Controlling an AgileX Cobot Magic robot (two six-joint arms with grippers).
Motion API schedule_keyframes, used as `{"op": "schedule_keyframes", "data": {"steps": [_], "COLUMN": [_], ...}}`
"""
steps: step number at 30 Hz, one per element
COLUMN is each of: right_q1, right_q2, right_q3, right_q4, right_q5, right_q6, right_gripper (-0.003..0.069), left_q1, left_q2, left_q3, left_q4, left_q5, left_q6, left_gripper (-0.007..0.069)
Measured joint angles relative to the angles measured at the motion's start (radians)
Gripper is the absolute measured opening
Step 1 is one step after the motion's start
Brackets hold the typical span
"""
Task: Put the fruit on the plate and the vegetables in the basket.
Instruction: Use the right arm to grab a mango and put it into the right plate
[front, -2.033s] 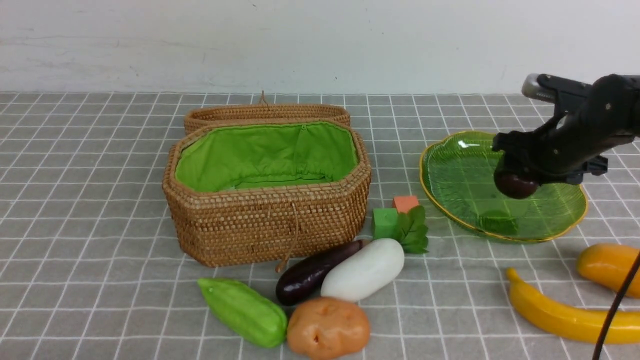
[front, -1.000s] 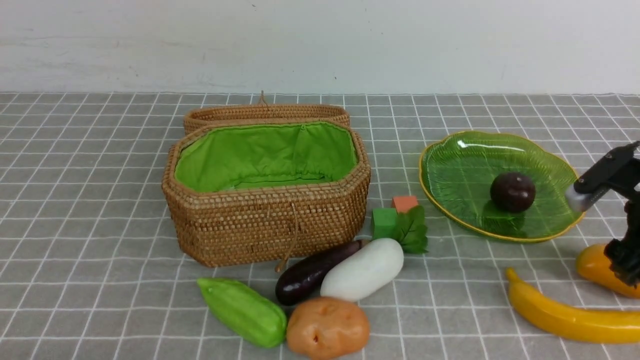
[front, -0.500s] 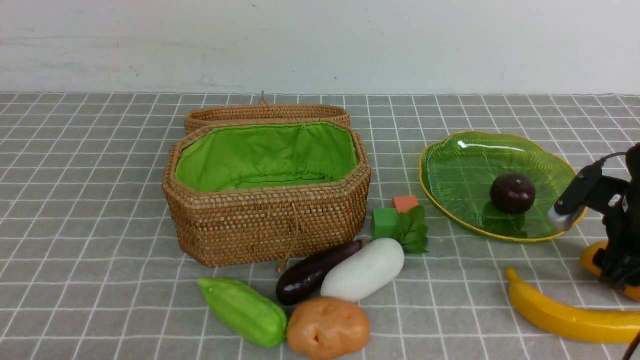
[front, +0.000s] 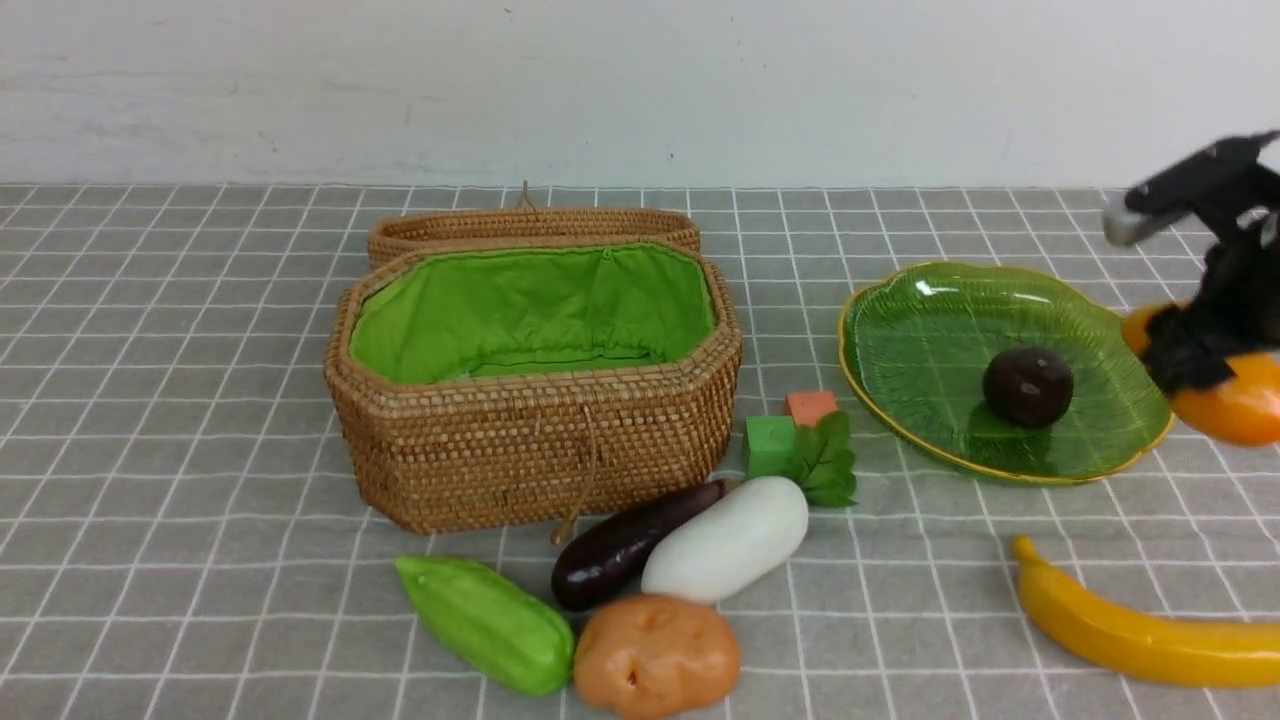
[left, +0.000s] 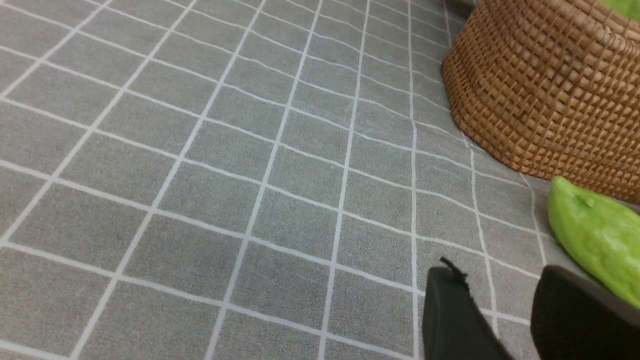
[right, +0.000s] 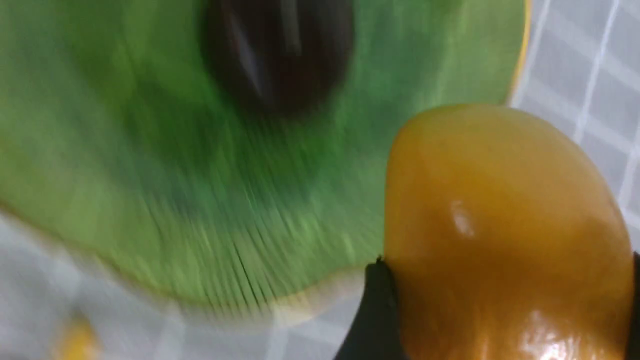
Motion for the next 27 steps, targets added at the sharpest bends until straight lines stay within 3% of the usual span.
{"op": "schedule_keyframes", "data": {"steps": [3,6,14,15,19,24,27], "right_q1": [0.000,0.000,0.000,0.000,0.000,0.000,0.000], "right_q2": [0.069,0.157,0.268,0.264,0.227,0.120,0.016], "right_q3": [-0.083,-0.148,-0.196,-0.196,-0.201,-0.168,-0.072], "right_q4": [0.096,0.110,-0.062,-0.091,-0.118,-0.119,-0.088], "right_q5": [-0.051,-0.104,-0.147,-0.138,-0.052,0.059,0.096], "right_q6": [0.032,0.112,0.390,0.426,0.452,0.447,0.348], "right_gripper": [0.0555,0.0555,0.0564,0.0603,0.0677,0.0664,0.0642], "left_q1": [0.000,0.000,0.000,0.000,0.000,0.000,0.000], "left_q2": [0.000,0.000,0.000,0.000,0.000,0.000,0.000], "left_q3": [0.000,0.000,0.000,0.000,0.000,0.000,0.000], "left_q4": [0.000,0.000,0.000,0.000,0.000,0.000,0.000], "left_q5": [0.000,0.000,0.000,0.000,0.000,0.000,0.000], "left_q6": [0.000,0.000,0.000,0.000,0.000,0.000,0.000], "left_gripper": [0.0239,0.0239,0.0239,0.0239,0.0239,0.0239,0.0239]}}
